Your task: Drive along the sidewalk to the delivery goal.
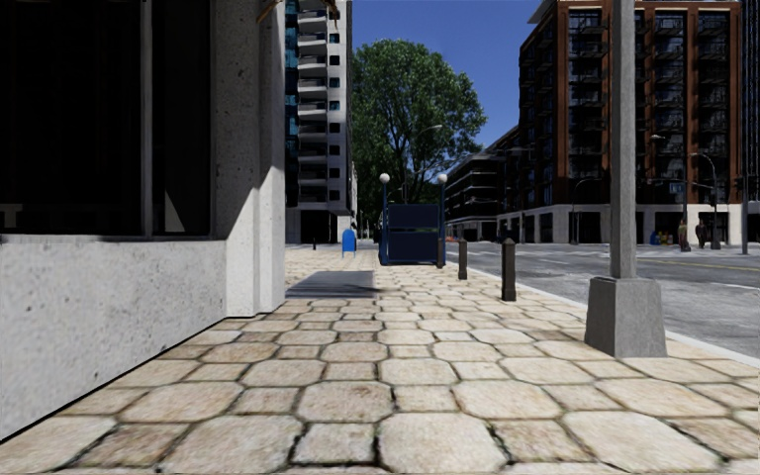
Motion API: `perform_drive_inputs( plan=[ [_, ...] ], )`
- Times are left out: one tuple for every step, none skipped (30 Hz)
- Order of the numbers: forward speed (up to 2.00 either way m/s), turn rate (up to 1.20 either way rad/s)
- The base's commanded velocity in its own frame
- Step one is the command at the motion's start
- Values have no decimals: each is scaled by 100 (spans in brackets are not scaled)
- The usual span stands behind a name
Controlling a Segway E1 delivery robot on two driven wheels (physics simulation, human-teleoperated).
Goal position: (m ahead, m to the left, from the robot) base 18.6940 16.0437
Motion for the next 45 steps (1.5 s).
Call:
perform_drive_inputs(
  plan=[
    [200, 0],
    [200, 0],
    [200, 0],
    [200, 0],
    [200, 0],
    [200, 0],
    [200, 0],
    [200, 0],
    [200, 0],
    [200, 0],
    [200, 0],
    [200, 0],
    [200, 0],
    [200, 0],
    [200, 0],
    [200, 0],
    [200, 0],
    [200, 0],
    [200, 0],
    [200, 0],
    [200, 0],
    [200, 0],
    [200, 0],
    [200, 0],
    [200, 0],
    [200, 0],
    [200, 0],
    [200, 0],
    [200, 0],
    [200, 0],
    [200, 0],
    [200, 0],
    [200, 0],
    [200, 0],
    [200, 0],
    [200, 0],
    [200, 0],
    [200, 0],
    [200, 0],
    [200, 0],
    [200, 0],
    [200, 0],
    [200, 0],
    [200, 0],
    [200, 0]
  ],
)
